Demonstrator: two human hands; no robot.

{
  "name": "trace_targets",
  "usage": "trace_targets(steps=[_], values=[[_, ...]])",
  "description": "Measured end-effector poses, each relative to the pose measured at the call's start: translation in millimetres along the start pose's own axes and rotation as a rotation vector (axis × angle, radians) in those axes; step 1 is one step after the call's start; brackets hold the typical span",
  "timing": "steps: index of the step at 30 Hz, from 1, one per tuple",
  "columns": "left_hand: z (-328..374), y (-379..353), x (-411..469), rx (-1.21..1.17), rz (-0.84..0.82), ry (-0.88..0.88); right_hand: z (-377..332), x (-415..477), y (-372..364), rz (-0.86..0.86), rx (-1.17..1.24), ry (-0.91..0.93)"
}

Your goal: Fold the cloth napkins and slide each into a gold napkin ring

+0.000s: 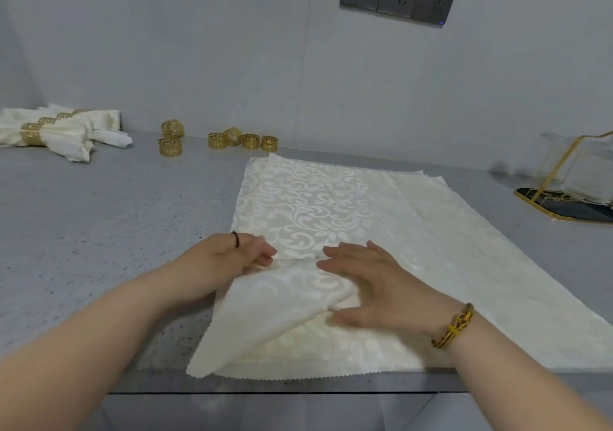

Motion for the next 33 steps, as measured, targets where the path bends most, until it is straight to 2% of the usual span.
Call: trace_targets(steps=[4,6,9,16,18,22,24,27,30,32,33], values=[[25.1,-22.3,-0.3,0.56,-0.259,0.011,-1.8,2.8,-6.3,0.014,-0.034,0.007],[38.2,-36.7,-0.9,0.813,-0.259,-0.068,-6.1,5.4,-11.5,0.031,-0.022,0.017],[44.0,-58.7,-3.9,1.014,-0.193,-0.232,-8.0,9.3,-14.5,0.048,0.005,0.033],[41.0,-43.8,-8.3,1.005,-0.051,-0.289,3.5,10.5,-2.5,-0.003,0.087,-0.022],[50.5,-37.9,-16.4,1.025,-0.001,-0.438,12.4,10.9,-5.1,-0.063,0.182,-0.077],[42.3,-39.5,-25.0,1.104,-0.042,-0.562,19.6,9.0,-10.3,-0.129,0.384,-0.144],[39.2,-42.2,-28.7,1.166,-0.093,-0.533,18.2,9.2,-9.1,-0.125,0.405,-0.132],[37.5,-41.3,-27.0,1.116,-0.112,-0.504,17.0,12.5,-8.0,-0.131,0.388,-0.109],[41.9,-33.9,-15.6,1.084,-0.105,-0.4,16.9,16.0,-7.8,-0.107,0.326,-0.079],[49.2,-33.5,-13.5,1.118,-0.158,-0.346,18.3,18.3,-6.7,-0.064,0.254,-0.049],[51.6,-39.0,-14.1,1.164,-0.174,-0.394,18.3,19.1,-6.3,-0.046,0.218,-0.033]])
Point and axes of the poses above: each hand's wrist, its own x-axis towards the middle knuckle, its own y-axis out of the back of the hand, z = x × y, the point moved 8 cm from there along x, towards the middle knuckle, and after that the axes turned 12 degrees about -y, right-handed, at the moved point
